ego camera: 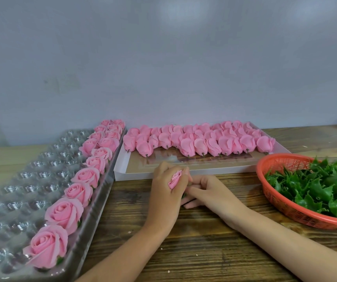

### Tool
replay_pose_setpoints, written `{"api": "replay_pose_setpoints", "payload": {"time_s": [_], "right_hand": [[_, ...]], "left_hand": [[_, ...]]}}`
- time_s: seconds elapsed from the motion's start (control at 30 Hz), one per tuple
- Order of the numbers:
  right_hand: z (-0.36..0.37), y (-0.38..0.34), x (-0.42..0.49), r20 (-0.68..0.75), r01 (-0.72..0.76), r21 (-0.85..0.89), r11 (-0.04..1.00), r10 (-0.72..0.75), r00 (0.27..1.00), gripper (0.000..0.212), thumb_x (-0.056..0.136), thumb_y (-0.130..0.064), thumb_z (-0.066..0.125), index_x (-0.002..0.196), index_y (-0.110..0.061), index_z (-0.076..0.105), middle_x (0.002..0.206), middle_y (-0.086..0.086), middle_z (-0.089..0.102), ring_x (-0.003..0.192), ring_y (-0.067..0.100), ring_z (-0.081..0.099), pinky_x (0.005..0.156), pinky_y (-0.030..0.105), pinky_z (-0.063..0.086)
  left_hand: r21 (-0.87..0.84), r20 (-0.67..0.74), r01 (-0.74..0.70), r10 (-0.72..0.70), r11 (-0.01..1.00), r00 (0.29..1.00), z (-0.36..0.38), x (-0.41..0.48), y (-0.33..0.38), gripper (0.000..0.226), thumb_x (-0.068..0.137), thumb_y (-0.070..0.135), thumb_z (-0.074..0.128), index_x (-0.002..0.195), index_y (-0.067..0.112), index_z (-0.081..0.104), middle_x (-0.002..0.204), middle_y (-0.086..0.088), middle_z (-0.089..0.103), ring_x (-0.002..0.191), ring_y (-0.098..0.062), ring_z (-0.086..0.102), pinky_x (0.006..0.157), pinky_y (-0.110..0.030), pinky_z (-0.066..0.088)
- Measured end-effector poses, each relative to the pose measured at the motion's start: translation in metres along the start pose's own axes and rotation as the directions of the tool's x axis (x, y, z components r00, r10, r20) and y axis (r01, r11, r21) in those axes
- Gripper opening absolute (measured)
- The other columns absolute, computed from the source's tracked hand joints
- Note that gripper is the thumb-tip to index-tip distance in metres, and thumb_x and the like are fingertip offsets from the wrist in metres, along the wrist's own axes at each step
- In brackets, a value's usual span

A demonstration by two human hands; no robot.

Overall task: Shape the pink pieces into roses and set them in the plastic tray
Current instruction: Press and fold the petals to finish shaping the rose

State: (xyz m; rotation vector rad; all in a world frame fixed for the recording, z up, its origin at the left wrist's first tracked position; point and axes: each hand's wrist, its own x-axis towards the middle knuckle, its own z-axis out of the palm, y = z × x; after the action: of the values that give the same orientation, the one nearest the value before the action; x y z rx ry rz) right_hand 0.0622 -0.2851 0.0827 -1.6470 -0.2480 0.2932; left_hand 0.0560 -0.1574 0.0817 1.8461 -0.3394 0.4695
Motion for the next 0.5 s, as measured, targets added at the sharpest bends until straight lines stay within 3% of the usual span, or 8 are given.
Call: {"api": "replay_pose_setpoints", "payload": {"time_s": [0.2,0.5], "right_hand": [[-0.001,0.0008,0.0001,0.017,0.011,-0.006,1.0,-0.011,1.0,0.025,0.098,-0.01,0.052,0.101,-0.018,0.076,0.094,0.007,0.078,0.088,0.015,0.075,0.073,0.018,0.057],[-0.0014,0.0031,0.0017,0.003,-0.003,0.013,1.0,0.003,1.0,0.024,0.099,-0.007,0.053,0.1,-0.015,0.075,0.092,0.007,0.078,0.086,0.015,0.075,0.071,0.018,0.057]], "left_hand": [[-0.059,0.024,-0.002,0.004,0.998,1.0,-0.0015,0.0006,0.0027,0.031,0.088,0.044,0.049,0.071,0.024,0.064,0.081,0.011,0.049,0.085,-0.01,0.056,0.077,-0.013,0.04],[0.017,0.014,0.025,-0.025,1.0,1.0,-0.0005,0.0008,-0.0018,0.025,0.095,0.026,0.052,0.073,0.021,0.063,0.082,0.007,0.049,0.083,-0.01,0.054,0.072,-0.01,0.038]]}}
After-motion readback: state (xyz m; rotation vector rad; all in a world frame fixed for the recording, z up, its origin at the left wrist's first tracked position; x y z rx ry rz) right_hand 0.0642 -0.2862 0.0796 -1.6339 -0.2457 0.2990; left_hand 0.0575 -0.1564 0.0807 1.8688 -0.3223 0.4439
